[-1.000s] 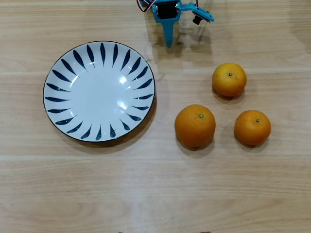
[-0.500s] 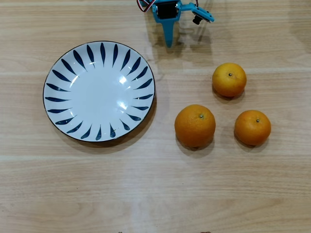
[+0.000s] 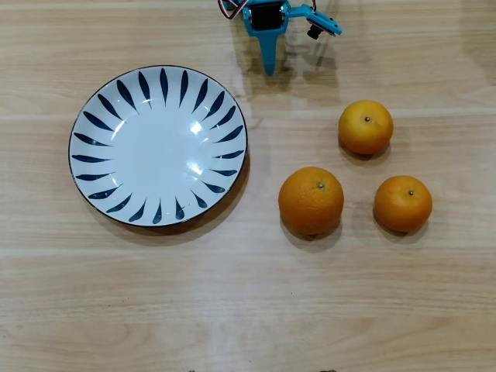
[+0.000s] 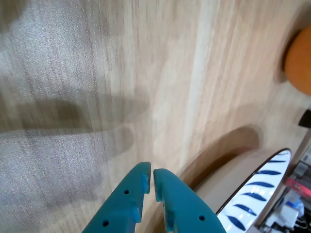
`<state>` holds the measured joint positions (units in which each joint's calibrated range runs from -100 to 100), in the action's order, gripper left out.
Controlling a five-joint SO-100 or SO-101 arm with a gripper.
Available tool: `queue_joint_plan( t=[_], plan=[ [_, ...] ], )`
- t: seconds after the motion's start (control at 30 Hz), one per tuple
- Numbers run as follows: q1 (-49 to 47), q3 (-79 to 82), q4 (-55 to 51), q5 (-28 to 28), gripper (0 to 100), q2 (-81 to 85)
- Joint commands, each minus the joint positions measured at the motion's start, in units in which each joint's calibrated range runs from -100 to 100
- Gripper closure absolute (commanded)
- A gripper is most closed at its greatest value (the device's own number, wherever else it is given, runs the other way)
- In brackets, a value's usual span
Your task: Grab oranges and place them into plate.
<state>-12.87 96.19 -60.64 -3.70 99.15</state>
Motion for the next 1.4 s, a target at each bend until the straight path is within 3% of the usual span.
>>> queue_joint_plan(
  t=[0.0, 0.93, 1.23, 1.37],
  plan=[
    [0.37, 0.55, 0.26, 0.15, 98, 0.34],
    [1.91, -2.08, 0.09, 0.15, 98, -2.96],
    [-0.35, -35.94, -1.03, 0.04, 98, -35.42],
    [-4.38, -55.13, -8.42, 0.04, 98, -47.59]
  ],
)
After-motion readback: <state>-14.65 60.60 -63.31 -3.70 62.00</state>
